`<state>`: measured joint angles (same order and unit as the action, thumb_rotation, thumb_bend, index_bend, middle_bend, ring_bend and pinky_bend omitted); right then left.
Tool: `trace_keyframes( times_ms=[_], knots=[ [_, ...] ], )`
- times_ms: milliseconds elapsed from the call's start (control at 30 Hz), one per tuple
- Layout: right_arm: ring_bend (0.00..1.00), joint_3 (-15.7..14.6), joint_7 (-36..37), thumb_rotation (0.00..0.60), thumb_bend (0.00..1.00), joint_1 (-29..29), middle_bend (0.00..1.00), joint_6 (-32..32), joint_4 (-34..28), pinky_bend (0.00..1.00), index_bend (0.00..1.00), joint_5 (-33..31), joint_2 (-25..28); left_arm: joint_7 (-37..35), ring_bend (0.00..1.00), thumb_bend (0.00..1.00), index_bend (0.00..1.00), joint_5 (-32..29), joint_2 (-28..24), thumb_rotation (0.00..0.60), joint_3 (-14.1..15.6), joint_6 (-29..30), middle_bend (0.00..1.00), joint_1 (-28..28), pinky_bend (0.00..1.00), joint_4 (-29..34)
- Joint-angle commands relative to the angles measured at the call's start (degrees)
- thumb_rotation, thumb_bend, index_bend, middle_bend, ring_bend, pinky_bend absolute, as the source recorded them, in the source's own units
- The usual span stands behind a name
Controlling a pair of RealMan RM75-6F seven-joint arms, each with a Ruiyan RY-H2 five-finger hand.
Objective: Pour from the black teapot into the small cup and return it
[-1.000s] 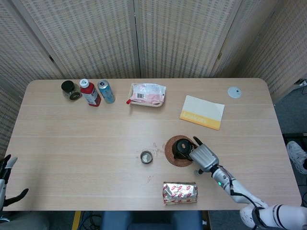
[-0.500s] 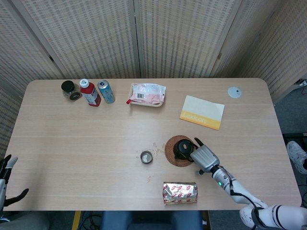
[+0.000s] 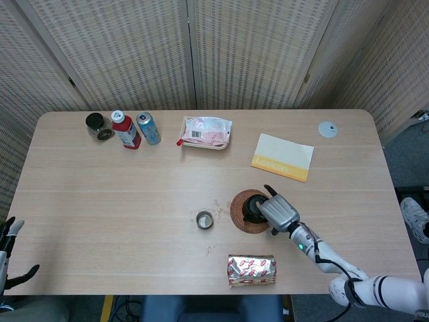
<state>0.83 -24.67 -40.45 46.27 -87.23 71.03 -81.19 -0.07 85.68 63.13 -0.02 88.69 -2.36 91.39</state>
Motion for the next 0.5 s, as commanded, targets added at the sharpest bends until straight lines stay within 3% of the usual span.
trace_keyframes(
  times_ms=[33, 233, 500],
  knots=[
    [0.75, 0.2, 0.9, 0.477, 0.00, -0.6, 0.87, -0.8, 0.2, 0.00, 0.86, 0.6, 0.2, 0.0, 0.00, 0.17, 0.03, 0.0, 0.0, 0.600, 0.0, 0.0, 0.00, 0.0, 0.00, 0.0],
    [0.76, 0.4, 1.1, 0.384, 0.00, -1.0, 0.89, -1.0, 0.6, 0.00, 0.89, 0.2, 0.2, 0.1, 0.00, 0.14, 0.03, -0.1, 0.0, 0.600, 0.0, -0.1, 0.00, 0.0, 0.00, 0.0],
    [0.84, 1.2, 1.6, 0.377, 0.00, -1.4, 0.95, -1.2, 1.7, 0.00, 0.99, -1.9, -0.6, 0.3, 0.00, 0.14, 0.03, 0.0, 0.0, 0.600, 0.0, -0.2, 0.00, 0.1, 0.00, 0.2]
  ],
)
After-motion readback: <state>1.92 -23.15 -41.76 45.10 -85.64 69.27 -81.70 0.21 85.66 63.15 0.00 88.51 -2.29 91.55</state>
